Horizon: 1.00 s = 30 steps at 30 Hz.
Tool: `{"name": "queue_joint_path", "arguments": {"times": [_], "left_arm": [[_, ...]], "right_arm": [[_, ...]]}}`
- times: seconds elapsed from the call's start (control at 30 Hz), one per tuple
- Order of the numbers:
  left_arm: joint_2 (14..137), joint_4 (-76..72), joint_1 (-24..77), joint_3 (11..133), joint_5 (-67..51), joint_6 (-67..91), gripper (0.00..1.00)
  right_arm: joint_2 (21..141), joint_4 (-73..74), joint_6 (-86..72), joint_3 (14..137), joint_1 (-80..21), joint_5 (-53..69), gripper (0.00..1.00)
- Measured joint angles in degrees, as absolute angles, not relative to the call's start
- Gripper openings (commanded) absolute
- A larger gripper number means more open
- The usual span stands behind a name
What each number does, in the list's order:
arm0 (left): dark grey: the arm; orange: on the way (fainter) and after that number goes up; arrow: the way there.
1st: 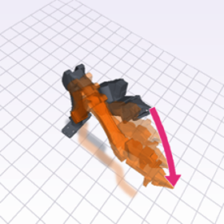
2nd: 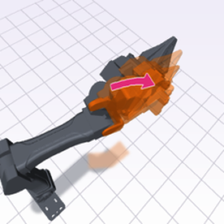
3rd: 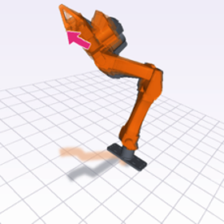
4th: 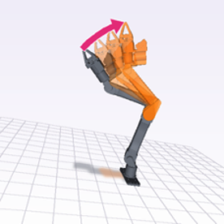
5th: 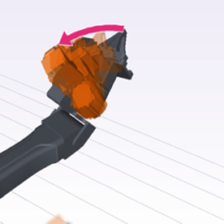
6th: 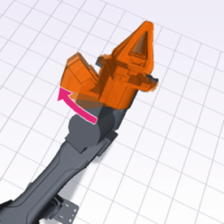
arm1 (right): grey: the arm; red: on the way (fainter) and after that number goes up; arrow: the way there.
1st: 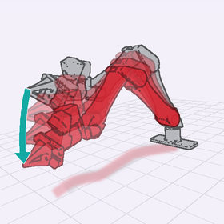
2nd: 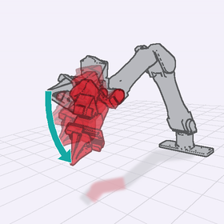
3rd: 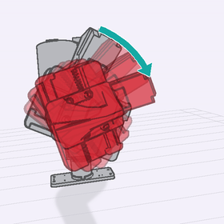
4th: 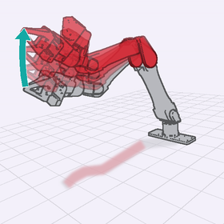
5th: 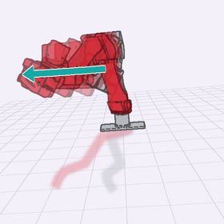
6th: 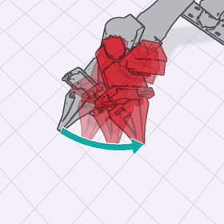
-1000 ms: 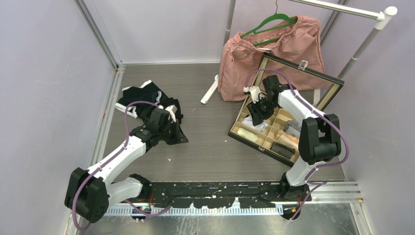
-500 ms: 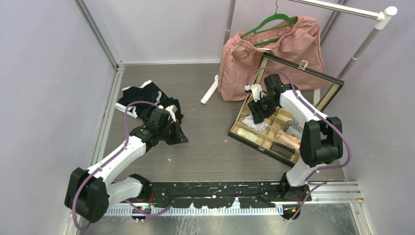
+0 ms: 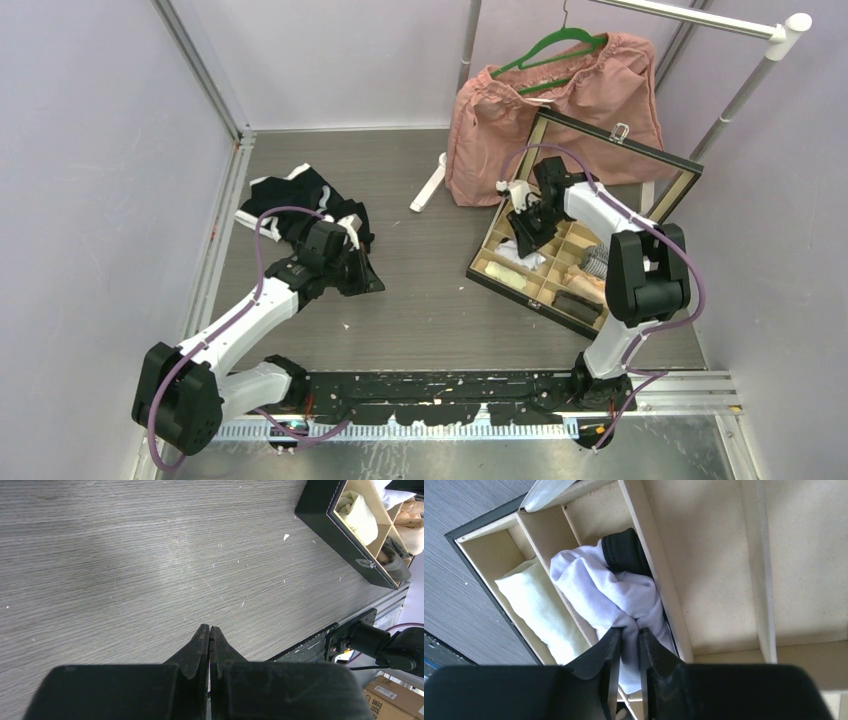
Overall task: Roll the underwear
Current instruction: Place the underwear in the storage box.
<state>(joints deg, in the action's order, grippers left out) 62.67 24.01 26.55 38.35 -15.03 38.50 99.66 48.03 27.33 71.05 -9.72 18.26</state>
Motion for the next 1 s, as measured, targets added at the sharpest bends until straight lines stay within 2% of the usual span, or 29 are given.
{"name": "queue_joint_path", "arguments": {"times": [0.17, 0.27, 0.37, 0.67, 0.83, 1.0], "left_arm": [[62.67, 24.01, 26.55, 38.35, -15.03, 38.50, 0.01], [62.67, 24.03, 26.55, 38.35, -15.03, 38.50, 0.01], [62.67, 24.05, 26.55, 38.35, -15.03, 38.50, 0.01], [62.67, 24.34, 26.55, 38.35, -14.96, 38.50, 0.01], [62.65, 24.80, 26.55, 38.68, -14.68, 38.48, 0.01], [62.65, 25.17, 26.55, 39.33, -14.39, 38.48, 0.01]], "right_arm": [[101.30, 48.36, 27.18, 71.57, -9.78, 19.33, 0.21], [101.75, 48.51, 27.11, 71.83, -9.91, 19.53, 0.37], [101.84, 48.45, 26.94, 71.83, -10.02, 18.90, 0.45], [96.77, 47.46, 24.93, 71.83, -10.44, 15.68, 0.57], [89.06, 45.32, 22.59, 71.83, -10.41, 15.25, 0.58], [83.48, 42.57, 17.30, 70.76, -10.39, 13.93, 0.53]]}}
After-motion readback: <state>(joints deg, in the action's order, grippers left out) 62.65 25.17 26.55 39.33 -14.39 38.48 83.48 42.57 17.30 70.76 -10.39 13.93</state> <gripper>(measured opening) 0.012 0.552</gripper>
